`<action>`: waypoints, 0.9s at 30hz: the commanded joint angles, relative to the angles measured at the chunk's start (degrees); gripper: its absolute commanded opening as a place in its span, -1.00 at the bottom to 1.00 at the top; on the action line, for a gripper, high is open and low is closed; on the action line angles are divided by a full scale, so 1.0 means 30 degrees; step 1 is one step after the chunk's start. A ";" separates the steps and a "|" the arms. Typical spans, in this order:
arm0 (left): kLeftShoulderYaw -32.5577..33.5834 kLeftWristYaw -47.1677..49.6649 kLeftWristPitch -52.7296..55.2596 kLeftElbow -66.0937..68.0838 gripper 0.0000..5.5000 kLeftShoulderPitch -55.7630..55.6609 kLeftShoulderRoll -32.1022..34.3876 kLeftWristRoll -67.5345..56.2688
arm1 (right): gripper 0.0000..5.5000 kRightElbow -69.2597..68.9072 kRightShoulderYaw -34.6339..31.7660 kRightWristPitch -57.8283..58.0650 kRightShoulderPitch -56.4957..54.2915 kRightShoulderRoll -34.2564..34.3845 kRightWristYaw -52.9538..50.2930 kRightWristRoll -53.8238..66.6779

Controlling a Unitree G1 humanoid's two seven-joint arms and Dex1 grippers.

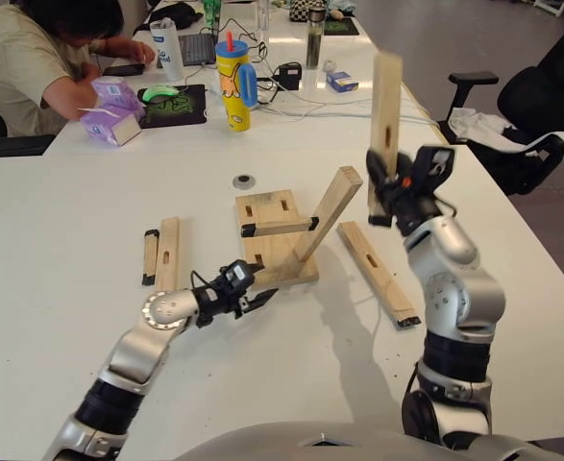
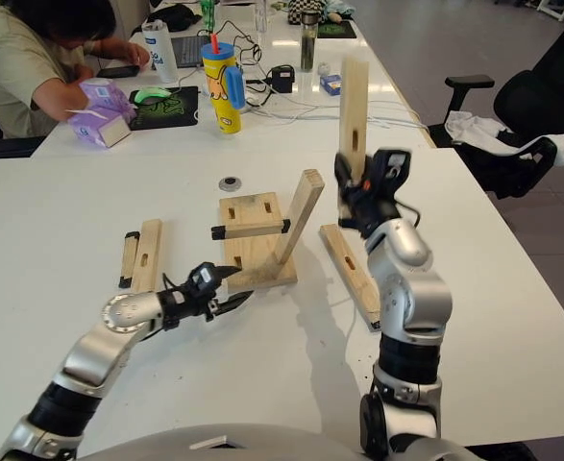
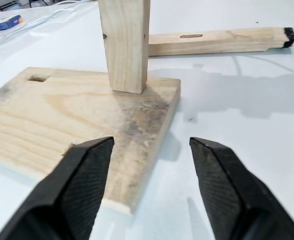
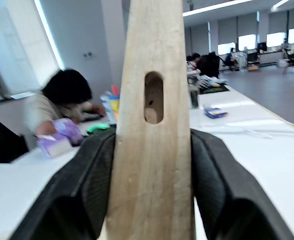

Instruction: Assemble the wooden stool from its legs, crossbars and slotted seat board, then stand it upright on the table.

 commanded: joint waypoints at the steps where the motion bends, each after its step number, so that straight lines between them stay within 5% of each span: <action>1: 0.2104 -0.1793 0.5778 -0.2872 0.02 -0.0108 0.1102 -0.6514 | -0.25 0.0556 -0.2271 0.1257 -0.2614 -0.0453 0.0727 0.4507; 6: 0.5840 -0.1398 0.9019 -0.1749 0.28 -0.1818 0.0674 -1.2712 | -0.25 0.0564 -0.2692 0.4261 -0.4697 -0.0938 0.1596 1.0792; 12: 0.8953 0.0827 1.0909 -0.0718 0.57 -0.3883 0.0364 -1.9447 | -0.25 0.0466 -0.1737 0.8657 -0.2864 -0.4178 0.4996 1.6441; 19: 0.9956 0.2817 1.1449 0.0353 0.64 -0.5458 0.0953 -2.3673 | -0.25 0.0081 0.0561 1.0244 0.0668 -0.6900 0.9098 1.7133; 27: 0.9013 0.2381 1.2051 0.1169 0.64 -0.6033 0.1490 -2.3426 | -0.25 -0.0068 0.2600 0.9874 0.2080 -0.7804 1.2306 1.6810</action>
